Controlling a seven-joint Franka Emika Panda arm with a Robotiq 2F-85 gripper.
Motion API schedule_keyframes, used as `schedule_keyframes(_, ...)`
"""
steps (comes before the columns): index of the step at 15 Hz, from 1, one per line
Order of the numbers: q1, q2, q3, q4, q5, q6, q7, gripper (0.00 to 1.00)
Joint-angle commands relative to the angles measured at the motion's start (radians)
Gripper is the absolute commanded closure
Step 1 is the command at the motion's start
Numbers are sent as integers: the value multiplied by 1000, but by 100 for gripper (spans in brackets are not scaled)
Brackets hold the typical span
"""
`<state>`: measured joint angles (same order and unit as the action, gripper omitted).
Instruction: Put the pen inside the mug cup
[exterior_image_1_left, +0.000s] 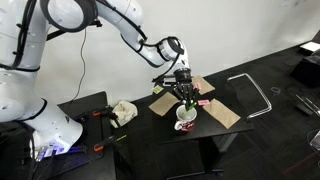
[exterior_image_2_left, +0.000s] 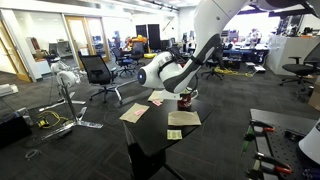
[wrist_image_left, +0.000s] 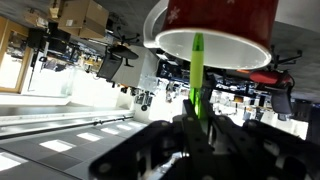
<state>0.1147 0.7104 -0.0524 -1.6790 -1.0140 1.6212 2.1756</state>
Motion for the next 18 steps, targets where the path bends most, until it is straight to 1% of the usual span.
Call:
schedule_keyframes(1, 5, 29, 0, 40, -3, -42, -43, 97)
schedule_keyframes(3, 6, 37, -1, 46, -3, -46, -52, 97)
schedule_keyframes(4, 5, 41, -1, 49, 0, -49, -55, 65)
schedule_keyframes(5, 5, 44, -1, 51, 0, -51, -57, 63)
schedule_keyframes(6, 5, 46, -1, 54, 0, -53, -59, 57)
schedule_keyframes(7, 5, 49, -1, 56, 0, -55, -63, 48)
schedule_keyframes(9, 5, 52, -2, 60, 0, -60, -70, 34)
schedule_keyframes(10, 5, 50, -2, 60, 1, -64, -70, 26)
schedule_keyframes(12, 6, 24, 0, 49, 4, -70, -68, 11)
schedule_keyframes(13, 6, 11, 1, 45, 6, -76, -66, 5)
schedule_keyframes(14, 6, -12, 2, 34, 8, -79, -66, 0)
schedule_keyframes(18, 5, -116, 9, -7, 5, -99, -74, 0)
